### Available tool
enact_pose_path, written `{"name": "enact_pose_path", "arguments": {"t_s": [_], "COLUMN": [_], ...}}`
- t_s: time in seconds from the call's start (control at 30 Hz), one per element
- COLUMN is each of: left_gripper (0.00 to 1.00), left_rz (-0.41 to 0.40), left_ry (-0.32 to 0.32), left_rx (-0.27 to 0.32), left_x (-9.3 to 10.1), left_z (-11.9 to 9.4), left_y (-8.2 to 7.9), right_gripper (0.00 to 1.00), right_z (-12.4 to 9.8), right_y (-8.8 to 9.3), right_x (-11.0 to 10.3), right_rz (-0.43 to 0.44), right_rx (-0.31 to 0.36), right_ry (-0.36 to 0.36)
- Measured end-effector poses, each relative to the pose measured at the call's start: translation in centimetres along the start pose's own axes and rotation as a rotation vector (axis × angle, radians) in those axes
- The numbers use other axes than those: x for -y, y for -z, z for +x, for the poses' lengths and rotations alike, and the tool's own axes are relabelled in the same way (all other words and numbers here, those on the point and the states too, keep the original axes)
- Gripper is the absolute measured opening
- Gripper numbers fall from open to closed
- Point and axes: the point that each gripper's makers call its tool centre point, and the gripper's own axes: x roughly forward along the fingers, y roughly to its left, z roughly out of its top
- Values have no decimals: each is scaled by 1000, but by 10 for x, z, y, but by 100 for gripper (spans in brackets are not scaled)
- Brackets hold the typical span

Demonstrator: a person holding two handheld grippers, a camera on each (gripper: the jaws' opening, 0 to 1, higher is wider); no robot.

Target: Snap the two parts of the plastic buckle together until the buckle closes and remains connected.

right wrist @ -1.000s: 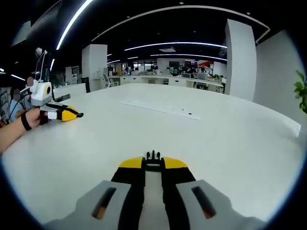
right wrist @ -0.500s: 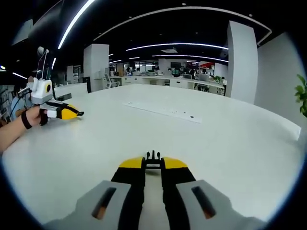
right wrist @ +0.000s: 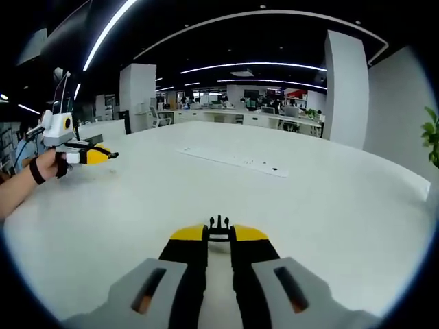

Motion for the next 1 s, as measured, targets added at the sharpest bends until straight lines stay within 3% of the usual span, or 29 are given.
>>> {"name": "enact_pose_path", "arguments": {"t_s": [0.33, 0.5, 0.6, 1.0], "left_gripper": [11, 11, 11, 11], "left_rz": [3, 4, 43, 66], "left_ry": [0, 4, -12, -28], "left_rx": [-3, 22, 12, 5], "left_x": [6, 13, 16, 13], "left_z": [-3, -8, -10, -9], "left_y": [2, -4, -4, -4], "right_gripper": [12, 12, 12, 12], "right_z": [-2, -2, -3, -6], "right_y": [-3, -7, -7, -15], "right_x": [-3, -4, -6, -9], "right_rz": [-9, -9, -14, -7], "right_rx": [4, 11, 11, 39], "right_ry": [-2, -5, -8, -14]}}
